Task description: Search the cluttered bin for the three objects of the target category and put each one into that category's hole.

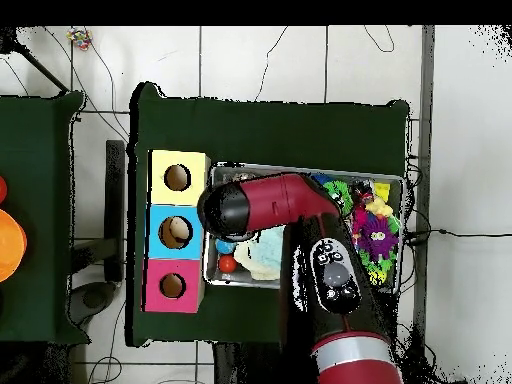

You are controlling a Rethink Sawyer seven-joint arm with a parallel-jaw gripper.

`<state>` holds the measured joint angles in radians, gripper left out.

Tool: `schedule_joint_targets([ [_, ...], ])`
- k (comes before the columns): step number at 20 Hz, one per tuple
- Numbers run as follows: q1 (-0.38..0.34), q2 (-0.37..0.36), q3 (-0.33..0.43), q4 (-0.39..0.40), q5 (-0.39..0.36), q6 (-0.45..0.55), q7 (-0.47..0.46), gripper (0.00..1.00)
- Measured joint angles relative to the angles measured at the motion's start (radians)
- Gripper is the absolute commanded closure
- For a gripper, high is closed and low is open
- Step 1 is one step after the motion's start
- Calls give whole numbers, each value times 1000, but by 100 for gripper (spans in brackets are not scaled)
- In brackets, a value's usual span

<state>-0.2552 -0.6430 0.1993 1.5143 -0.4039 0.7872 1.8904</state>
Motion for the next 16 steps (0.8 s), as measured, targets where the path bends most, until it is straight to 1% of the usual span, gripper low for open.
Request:
schedule_joint_targets([
  [2,12,1,-5,-15,0,13,0,0],
  [3,29,2,-9,-38,0,34,0,0],
  [8,52,12,-9,-82,0,65,0,0],
  [9,57,23,-9,-101,0,66,0,0],
  [13,52,48,-9,-128,3,66,0,0],
  [16,44,66,-9,-133,9,66,0,0],
])
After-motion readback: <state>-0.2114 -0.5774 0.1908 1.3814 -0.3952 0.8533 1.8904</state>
